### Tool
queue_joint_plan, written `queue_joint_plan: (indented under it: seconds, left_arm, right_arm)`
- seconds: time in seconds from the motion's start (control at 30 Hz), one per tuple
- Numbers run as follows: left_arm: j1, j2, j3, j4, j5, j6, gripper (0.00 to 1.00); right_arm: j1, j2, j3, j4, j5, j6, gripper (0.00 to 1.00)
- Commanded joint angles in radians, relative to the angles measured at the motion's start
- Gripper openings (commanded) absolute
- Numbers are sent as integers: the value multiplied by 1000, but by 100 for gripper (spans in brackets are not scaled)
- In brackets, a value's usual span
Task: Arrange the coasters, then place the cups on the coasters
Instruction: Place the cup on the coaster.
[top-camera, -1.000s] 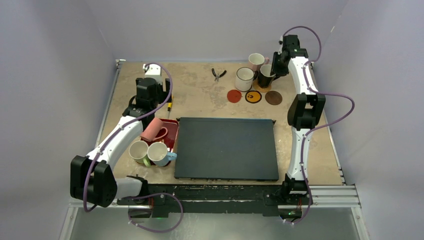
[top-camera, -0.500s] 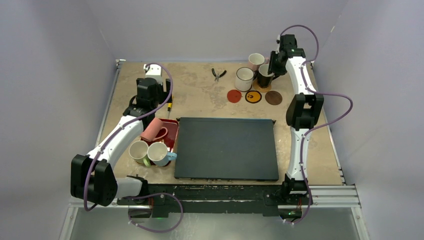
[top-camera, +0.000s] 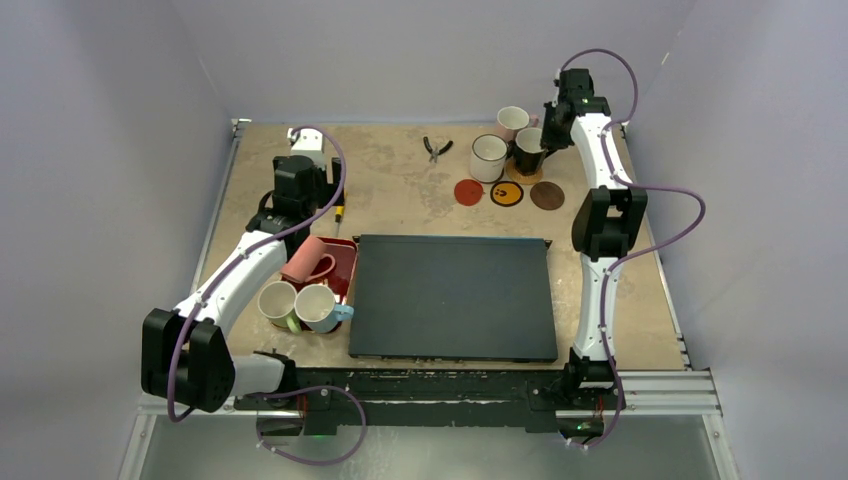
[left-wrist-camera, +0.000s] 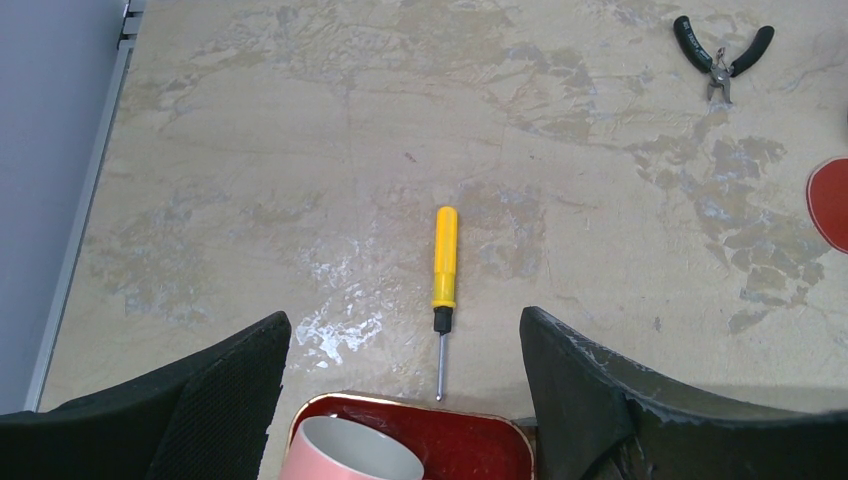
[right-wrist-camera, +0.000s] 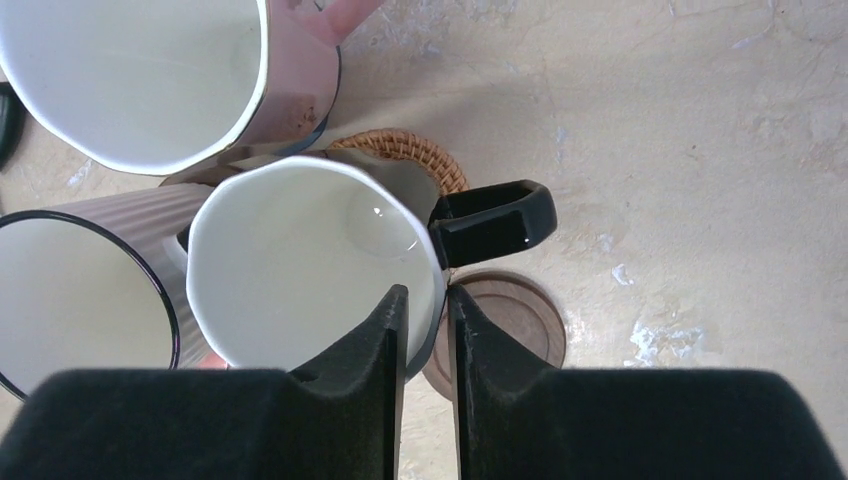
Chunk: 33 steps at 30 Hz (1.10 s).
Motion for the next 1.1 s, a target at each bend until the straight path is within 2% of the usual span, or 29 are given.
queue_joint_plan:
  seconds: [0.0,0.23,1.07]
  left_arm:
    - [7,6,17,18,8,-6,80]
    - [6,5,18,16,8,-6,80]
    - [7,15,20,16,31,-17,80]
  right_arm:
    - [15,-48,3,29,-9,-3,20]
    - [14,-56,3,29,-38,-9,0]
    - [-7,-105,56,-8,-79,-61,0]
